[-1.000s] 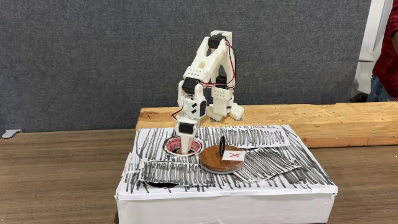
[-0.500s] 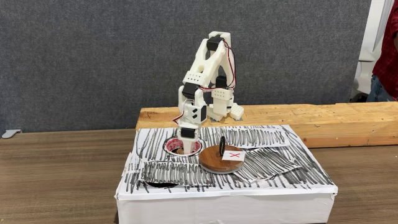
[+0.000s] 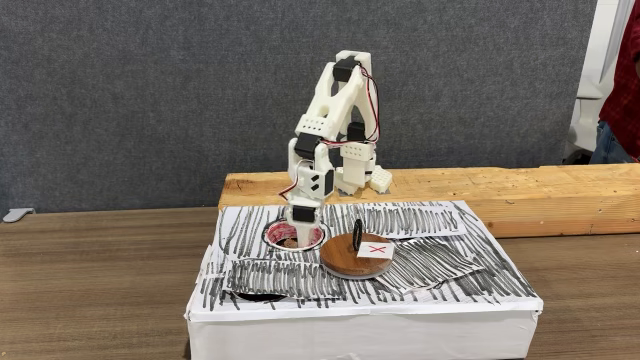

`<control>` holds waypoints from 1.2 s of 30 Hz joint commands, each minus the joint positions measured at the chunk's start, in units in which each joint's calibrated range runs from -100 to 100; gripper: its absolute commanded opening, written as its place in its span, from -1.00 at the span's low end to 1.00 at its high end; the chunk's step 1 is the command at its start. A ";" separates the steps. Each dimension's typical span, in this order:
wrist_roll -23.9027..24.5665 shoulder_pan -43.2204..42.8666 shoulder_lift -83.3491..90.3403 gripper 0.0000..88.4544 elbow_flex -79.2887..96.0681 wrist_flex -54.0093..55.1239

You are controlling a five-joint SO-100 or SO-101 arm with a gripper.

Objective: Pick the brown debris from the hole.

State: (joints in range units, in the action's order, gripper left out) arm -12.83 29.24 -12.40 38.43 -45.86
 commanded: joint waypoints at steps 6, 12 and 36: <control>0.00 -0.30 0.76 -0.97 -1.28 0.37; -0.06 -0.30 1.26 -0.97 -1.28 0.37; -0.68 -7.31 33.34 -0.97 -2.80 -30.16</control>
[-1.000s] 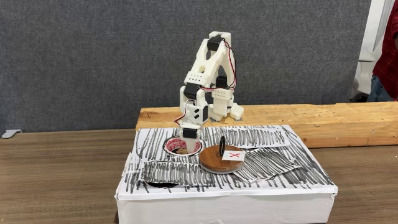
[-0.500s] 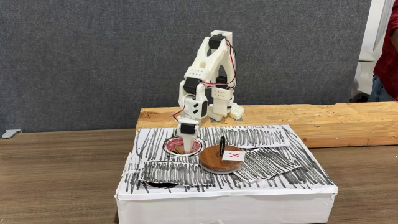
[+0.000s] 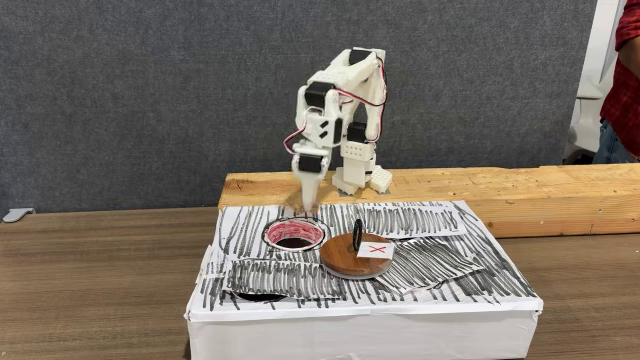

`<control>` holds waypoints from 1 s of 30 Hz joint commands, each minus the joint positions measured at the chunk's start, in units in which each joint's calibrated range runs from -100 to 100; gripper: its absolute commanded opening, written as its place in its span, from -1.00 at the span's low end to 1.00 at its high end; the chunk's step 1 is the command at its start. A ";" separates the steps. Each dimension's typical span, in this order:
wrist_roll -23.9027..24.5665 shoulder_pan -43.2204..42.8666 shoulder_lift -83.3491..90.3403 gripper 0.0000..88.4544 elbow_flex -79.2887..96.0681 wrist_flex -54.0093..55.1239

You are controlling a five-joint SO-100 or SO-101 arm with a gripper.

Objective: Pick the brown debris from the hole.

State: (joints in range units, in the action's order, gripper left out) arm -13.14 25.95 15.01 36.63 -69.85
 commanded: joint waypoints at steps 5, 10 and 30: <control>0.36 -17.91 13.47 -0.97 -0.91 -12.12; 0.46 -31.58 14.98 -0.97 -0.91 -14.55; 3.48 -45.54 14.06 -0.81 -1.90 -13.79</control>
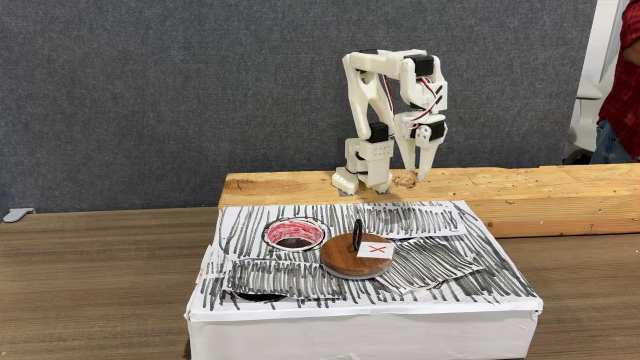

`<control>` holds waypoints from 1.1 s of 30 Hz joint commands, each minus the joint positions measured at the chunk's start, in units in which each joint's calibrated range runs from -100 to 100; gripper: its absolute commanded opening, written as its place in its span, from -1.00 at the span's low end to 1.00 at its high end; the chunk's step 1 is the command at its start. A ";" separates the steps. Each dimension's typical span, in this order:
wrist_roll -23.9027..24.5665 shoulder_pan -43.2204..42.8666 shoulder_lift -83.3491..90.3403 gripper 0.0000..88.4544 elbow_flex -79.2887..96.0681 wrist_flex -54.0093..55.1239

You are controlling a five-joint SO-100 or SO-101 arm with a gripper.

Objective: Pick the brown debris from the hole.

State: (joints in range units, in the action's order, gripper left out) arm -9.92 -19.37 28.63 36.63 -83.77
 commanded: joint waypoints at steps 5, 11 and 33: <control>0.26 -0.29 0.52 -0.57 -1.81 0.13; 0.26 -0.37 1.02 -0.33 -1.72 0.13; 0.16 -0.37 0.52 -0.31 -0.91 0.13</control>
State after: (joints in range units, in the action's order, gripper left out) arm -9.92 -19.67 28.63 36.63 -83.77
